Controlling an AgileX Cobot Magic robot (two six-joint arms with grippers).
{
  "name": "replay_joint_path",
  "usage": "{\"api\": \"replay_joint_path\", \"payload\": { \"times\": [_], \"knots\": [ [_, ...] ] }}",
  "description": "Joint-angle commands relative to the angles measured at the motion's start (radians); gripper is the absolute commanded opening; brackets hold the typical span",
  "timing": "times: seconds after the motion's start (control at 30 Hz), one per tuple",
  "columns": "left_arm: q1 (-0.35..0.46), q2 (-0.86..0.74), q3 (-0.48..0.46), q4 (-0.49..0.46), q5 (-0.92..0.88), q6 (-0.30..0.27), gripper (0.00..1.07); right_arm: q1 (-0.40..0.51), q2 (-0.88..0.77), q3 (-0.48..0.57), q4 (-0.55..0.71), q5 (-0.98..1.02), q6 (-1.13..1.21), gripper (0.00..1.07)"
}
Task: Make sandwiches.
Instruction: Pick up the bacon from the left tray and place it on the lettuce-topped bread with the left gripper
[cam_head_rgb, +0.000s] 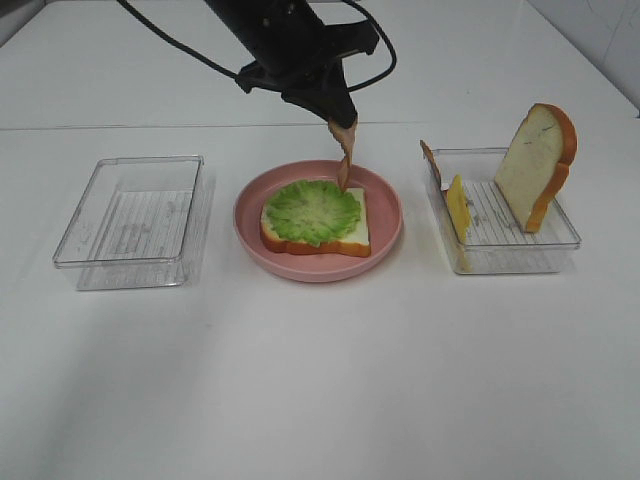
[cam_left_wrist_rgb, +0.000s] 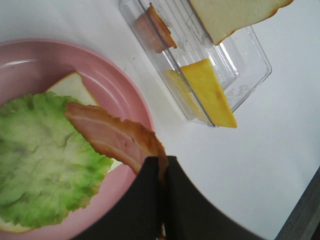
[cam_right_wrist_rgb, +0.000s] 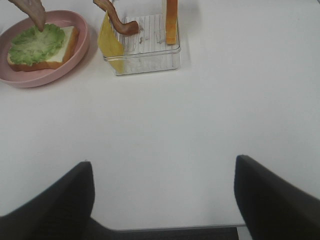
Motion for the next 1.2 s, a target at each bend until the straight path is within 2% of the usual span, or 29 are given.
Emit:
{"api": "replay_joint_path", "payload": {
  "times": [0.03, 0.23, 0.47, 0.53, 0.67, 0.8, 1.2],
  "knots": [
    [-0.012, 0.081, -0.076, -0.059, 0.037, -0.003, 0.00, 0.000, -0.026, 0.003, 0.000, -0.008, -0.005, 0.75],
    [-0.020, 0.134, -0.115, -0.090, 0.036, -0.002, 0.00, 0.000, -0.026, 0.003, 0.000, -0.008, -0.005, 0.75],
    [-0.019, 0.159, -0.115, -0.037, 0.076, -0.003, 0.00, 0.000, -0.025, 0.003, 0.000, -0.008, -0.005, 0.75],
    [-0.014, 0.161, -0.115, 0.049, 0.091, -0.015, 0.00, 0.000, -0.025, 0.003, 0.000, -0.008, -0.005, 0.75],
    [-0.005, 0.161, -0.115, 0.092, 0.100, -0.019, 0.00, 0.000, -0.025, 0.003, 0.000, -0.008, -0.005, 0.75],
    [0.003, 0.159, -0.115, 0.182, 0.105, -0.044, 0.00, 0.000, -0.025, 0.003, 0.000, -0.008, -0.005, 0.75],
    [0.004, 0.159, -0.115, 0.273, 0.105, -0.048, 0.00, 0.000, -0.025, 0.003, 0.000, -0.008, -0.005, 0.75]
  ]
}}
